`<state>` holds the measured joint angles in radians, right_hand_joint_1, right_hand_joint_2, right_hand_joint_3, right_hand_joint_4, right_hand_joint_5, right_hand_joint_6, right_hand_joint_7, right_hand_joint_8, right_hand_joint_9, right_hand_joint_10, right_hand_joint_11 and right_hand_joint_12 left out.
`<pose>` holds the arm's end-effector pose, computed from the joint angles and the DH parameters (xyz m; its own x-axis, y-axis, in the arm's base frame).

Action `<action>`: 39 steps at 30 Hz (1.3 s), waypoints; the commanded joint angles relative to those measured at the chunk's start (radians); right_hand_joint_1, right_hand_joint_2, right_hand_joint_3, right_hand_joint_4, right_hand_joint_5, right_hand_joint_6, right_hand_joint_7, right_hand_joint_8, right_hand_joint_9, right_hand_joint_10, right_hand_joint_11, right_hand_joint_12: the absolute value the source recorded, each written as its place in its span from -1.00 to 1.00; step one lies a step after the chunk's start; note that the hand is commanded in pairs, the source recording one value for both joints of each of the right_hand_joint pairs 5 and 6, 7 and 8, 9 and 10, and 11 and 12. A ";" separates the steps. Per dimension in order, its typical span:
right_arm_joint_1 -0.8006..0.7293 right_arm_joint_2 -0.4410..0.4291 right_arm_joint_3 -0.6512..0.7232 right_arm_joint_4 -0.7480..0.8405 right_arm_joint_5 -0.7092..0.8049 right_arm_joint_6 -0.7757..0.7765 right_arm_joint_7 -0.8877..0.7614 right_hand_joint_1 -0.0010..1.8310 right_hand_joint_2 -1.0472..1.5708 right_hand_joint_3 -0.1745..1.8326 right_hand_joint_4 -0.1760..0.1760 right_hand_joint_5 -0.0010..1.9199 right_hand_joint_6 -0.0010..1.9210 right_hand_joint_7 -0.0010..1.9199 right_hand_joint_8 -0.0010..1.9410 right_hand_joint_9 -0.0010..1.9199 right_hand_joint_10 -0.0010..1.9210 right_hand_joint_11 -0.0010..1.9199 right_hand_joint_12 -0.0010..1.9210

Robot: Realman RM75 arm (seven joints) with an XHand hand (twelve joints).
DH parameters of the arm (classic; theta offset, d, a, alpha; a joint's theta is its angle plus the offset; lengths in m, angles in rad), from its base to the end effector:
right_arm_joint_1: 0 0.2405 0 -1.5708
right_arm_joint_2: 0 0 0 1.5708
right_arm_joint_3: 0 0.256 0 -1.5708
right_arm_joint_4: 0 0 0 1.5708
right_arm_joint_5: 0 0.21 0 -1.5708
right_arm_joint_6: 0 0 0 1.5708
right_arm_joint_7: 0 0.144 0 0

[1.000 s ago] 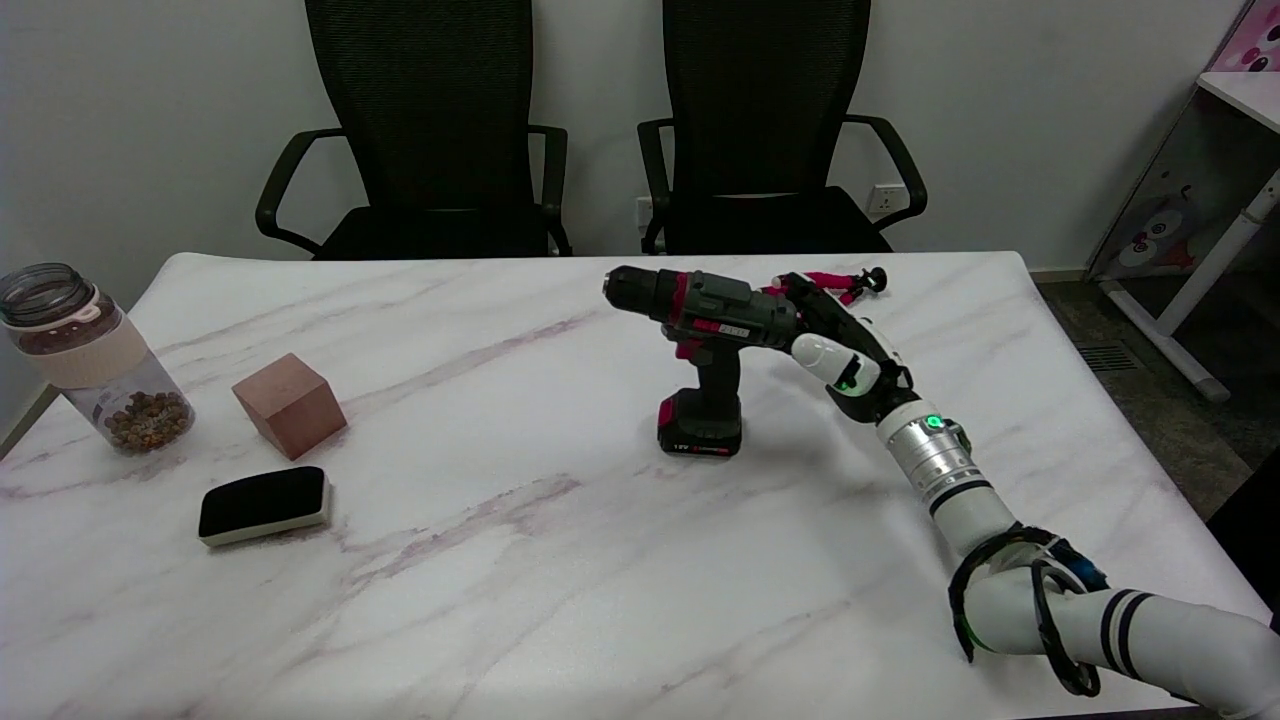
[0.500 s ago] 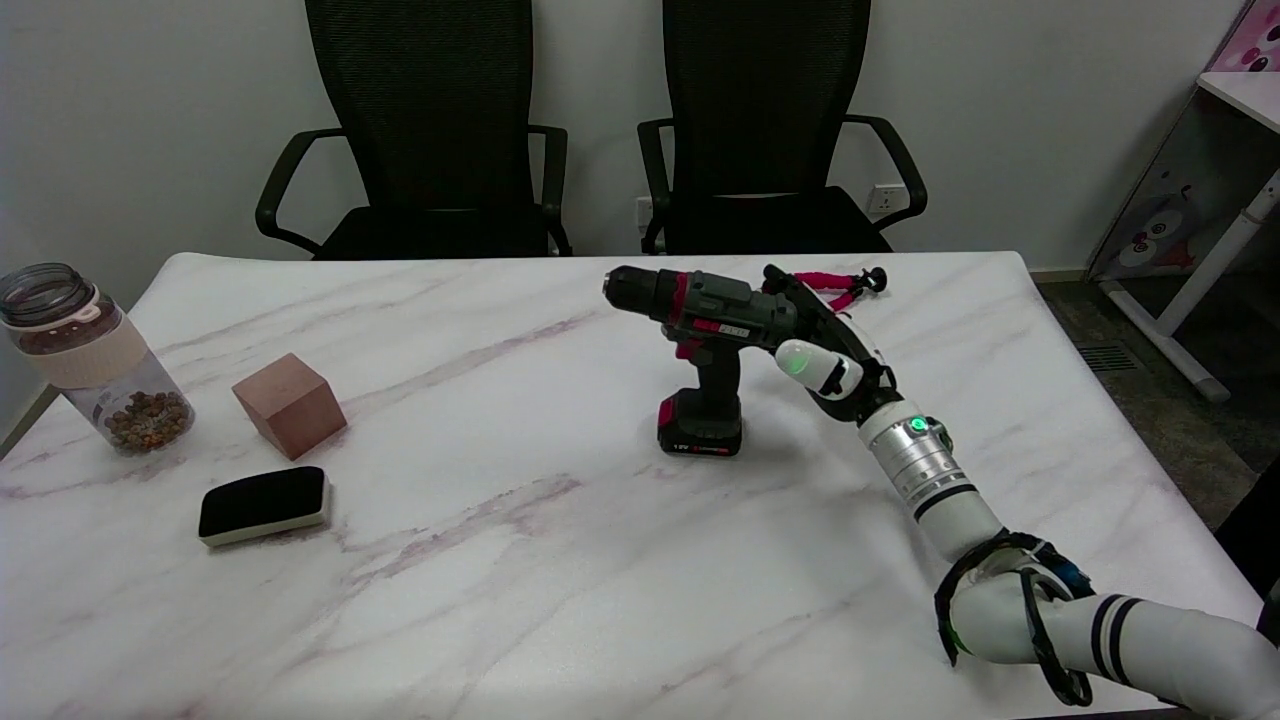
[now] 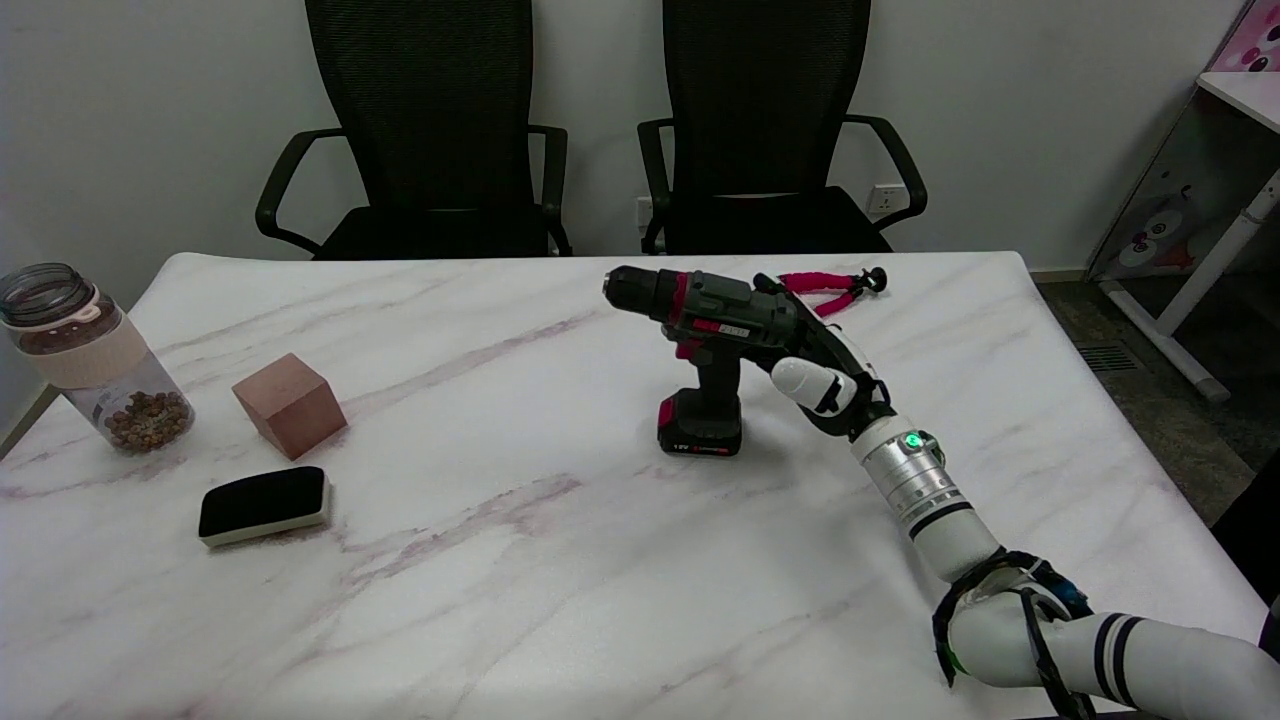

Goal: Pick up the power screwdriver.

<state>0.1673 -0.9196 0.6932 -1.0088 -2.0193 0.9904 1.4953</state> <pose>-0.3278 -0.3165 0.3508 -0.1338 -0.0503 0.9897 -0.9774 -0.1581 -0.1402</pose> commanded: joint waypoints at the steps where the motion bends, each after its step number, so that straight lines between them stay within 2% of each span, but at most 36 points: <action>1: -0.006 -0.005 -0.023 -0.028 -0.016 0.002 -0.003 0.00 -0.31 -0.26 -0.05 -0.99 -0.99 -0.99 -0.99 -0.76 -0.76 -0.51 -0.51; 20: 0.038 -0.054 -0.029 0.018 -0.016 -0.084 -0.015 0.00 -0.30 -0.28 -0.01 -0.99 -0.99 -0.99 -0.99 -0.77 -0.77 -0.54 -0.54; 32: 0.075 -0.079 -0.029 0.044 -0.016 -0.082 -0.015 -0.01 -0.30 -0.28 -0.03 -0.99 -0.99 -0.99 -0.99 -0.76 -0.76 -0.54 -0.54; 39: 0.081 -0.079 -0.029 0.036 -0.016 -0.084 -0.015 -0.01 -0.30 -0.28 -0.03 -0.99 -0.99 -0.99 -0.99 -0.69 -0.69 -0.46 -0.46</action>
<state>0.2212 -0.9821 0.6658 -0.9820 -2.0343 0.9197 1.4816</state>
